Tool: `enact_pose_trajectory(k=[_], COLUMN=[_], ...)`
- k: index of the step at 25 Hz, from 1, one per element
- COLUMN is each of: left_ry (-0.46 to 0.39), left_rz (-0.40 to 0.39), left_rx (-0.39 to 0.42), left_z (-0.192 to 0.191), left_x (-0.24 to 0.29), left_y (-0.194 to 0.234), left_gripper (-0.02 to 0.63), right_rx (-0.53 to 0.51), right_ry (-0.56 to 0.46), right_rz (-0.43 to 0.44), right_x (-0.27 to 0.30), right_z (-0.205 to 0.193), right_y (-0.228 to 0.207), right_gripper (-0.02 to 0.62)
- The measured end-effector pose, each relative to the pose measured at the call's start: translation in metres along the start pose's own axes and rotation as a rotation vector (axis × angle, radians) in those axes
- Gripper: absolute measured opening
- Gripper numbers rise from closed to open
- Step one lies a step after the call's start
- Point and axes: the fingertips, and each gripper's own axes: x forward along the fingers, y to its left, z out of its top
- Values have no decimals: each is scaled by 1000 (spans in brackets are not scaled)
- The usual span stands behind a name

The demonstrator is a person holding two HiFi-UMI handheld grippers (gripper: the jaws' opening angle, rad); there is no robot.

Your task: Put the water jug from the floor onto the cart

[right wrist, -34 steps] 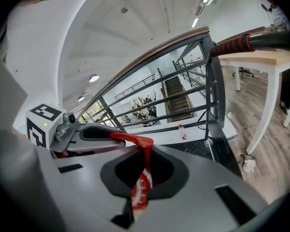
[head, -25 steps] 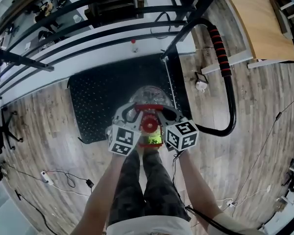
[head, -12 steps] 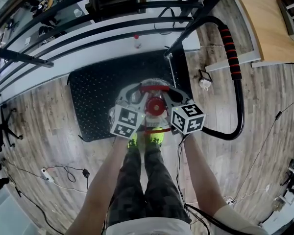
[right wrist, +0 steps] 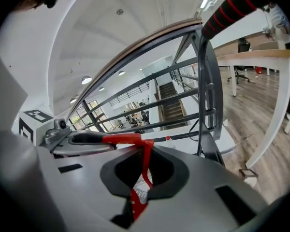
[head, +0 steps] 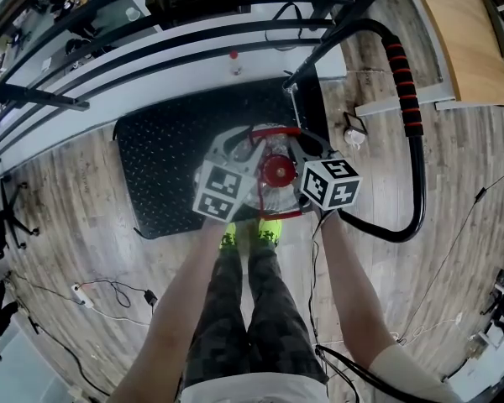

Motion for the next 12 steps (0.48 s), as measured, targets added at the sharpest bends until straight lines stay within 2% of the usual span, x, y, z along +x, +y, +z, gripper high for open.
enact_pose_trajectory(k=[8, 12], left_ry=[-2, -3], left_rz=[-1, 10], left_rx=[6, 18], left_z=[1, 2], left_x=[3, -2], left_y=[-6, -5], left_gripper=[104, 104], right_rx=[8, -37], right_ry=[-2, 25], right_rz=[-2, -14], right_x=[-3, 0], right_z=[-3, -4], right_y=[-6, -4], right_gripper=[21, 23])
